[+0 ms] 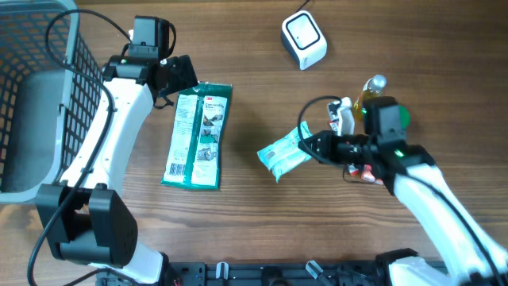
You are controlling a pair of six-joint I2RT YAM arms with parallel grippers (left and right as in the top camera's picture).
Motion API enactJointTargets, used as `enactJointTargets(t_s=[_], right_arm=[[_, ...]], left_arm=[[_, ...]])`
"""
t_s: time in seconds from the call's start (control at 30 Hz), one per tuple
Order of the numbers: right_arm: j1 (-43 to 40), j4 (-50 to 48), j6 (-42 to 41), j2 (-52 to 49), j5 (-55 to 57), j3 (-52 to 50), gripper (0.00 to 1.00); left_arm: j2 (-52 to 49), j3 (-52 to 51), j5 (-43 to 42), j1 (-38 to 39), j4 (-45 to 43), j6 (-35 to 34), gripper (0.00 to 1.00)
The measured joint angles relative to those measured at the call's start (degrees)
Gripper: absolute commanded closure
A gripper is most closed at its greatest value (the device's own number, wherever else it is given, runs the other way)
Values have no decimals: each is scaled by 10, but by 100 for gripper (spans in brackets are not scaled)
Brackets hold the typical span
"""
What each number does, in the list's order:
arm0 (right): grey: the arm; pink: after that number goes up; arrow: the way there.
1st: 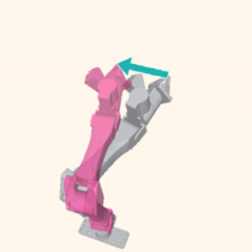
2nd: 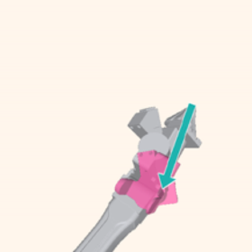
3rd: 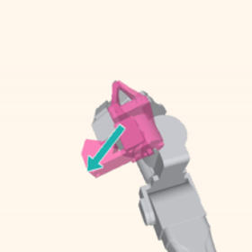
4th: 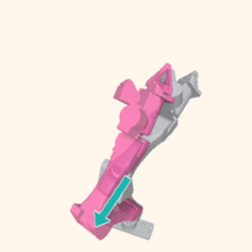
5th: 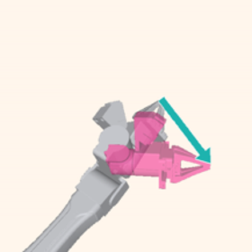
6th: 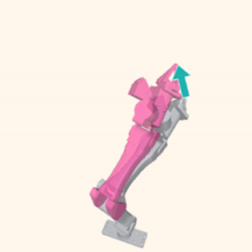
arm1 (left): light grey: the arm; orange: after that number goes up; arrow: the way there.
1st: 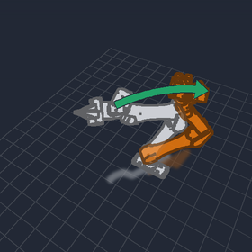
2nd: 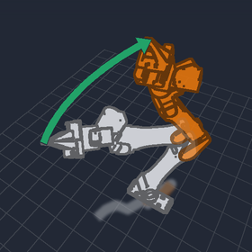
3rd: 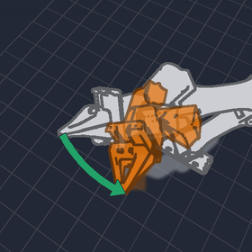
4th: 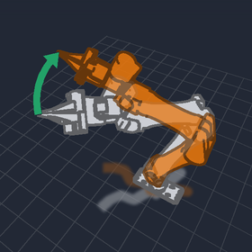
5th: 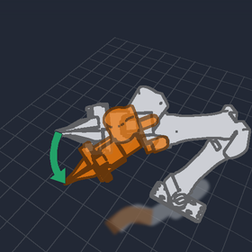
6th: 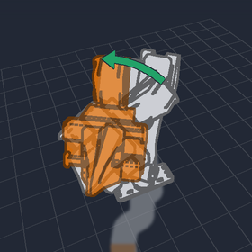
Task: Scan the item barcode
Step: 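Lift the light-green packet with the right gripper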
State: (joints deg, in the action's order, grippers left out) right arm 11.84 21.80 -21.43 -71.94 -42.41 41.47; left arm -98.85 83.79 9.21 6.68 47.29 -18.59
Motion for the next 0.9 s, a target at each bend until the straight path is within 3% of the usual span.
enactJointTargets(t_s=[0.1,0.23,0.9], right_arm=[[0,20,23,86,-2,0,96],[0,31,34,130,-2,0,96],[0,45,36,127,-4,0,96]], left_arm=[[0,0,0,0,0,0,0],[0,0,0,0,0,0,0],[0,0,0,0,0,0,0]])
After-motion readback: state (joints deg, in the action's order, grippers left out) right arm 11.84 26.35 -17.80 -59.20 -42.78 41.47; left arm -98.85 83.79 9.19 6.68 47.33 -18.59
